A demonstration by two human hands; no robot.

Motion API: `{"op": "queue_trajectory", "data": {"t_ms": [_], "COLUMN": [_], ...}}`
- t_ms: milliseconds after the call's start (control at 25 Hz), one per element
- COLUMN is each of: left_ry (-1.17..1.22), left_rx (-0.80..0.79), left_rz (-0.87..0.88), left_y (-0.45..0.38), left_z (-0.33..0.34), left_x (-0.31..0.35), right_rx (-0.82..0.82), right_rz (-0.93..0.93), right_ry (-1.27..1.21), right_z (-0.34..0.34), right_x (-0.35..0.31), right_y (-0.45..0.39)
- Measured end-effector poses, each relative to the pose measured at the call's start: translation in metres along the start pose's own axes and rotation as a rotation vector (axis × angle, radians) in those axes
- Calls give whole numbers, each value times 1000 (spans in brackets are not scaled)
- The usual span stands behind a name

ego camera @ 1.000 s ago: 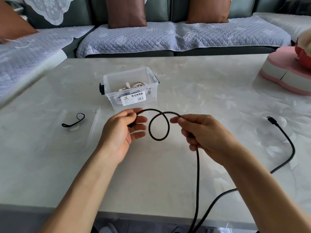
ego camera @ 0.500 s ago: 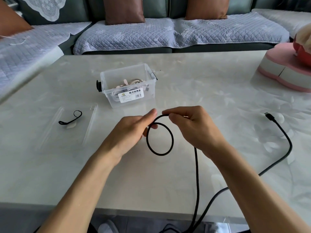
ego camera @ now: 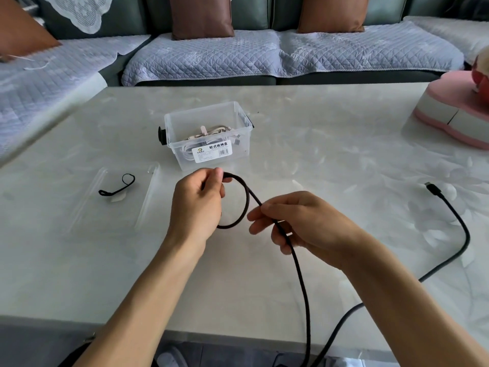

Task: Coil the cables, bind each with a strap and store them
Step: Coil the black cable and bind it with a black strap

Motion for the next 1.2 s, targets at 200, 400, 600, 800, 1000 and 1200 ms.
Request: {"op": "queue_trajectory", "data": {"t_ms": [200,400,600,800,1000,1200], "left_ry": [-145,-100,150,377,409,345], "left_rx": [145,224,197,-86,-389,-383], "left_rz": [146,120,-27,-234,-380,-496], "left_y": [9,12,17,20,23,28], "left_z": [-8,-7,1,25,37,40], "left_x": [15,13,-1,-11,-2,-15], "right_rx": [174,263,207,343,280,350], "right_rz": [-86,-145,-171,-213,-204,-265], "right_ry": [-157,-94,-151,-191,78,199], "right_z": [-6,-3,13,-14,-22,-17], "right_x": [-3,-4,-3,-7,-13,-18], "right_y": [-1,-1,-2,-4,-6,-4]}}
Point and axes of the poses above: each hand's wrist, its own y-axis away from the middle knuckle, its own z-axis out of the palm, x = y × z, the point moved 9 cm from there along -y, towards the middle knuckle, and after that the axes turned 1 degree about -y, right-handed, at the moved point
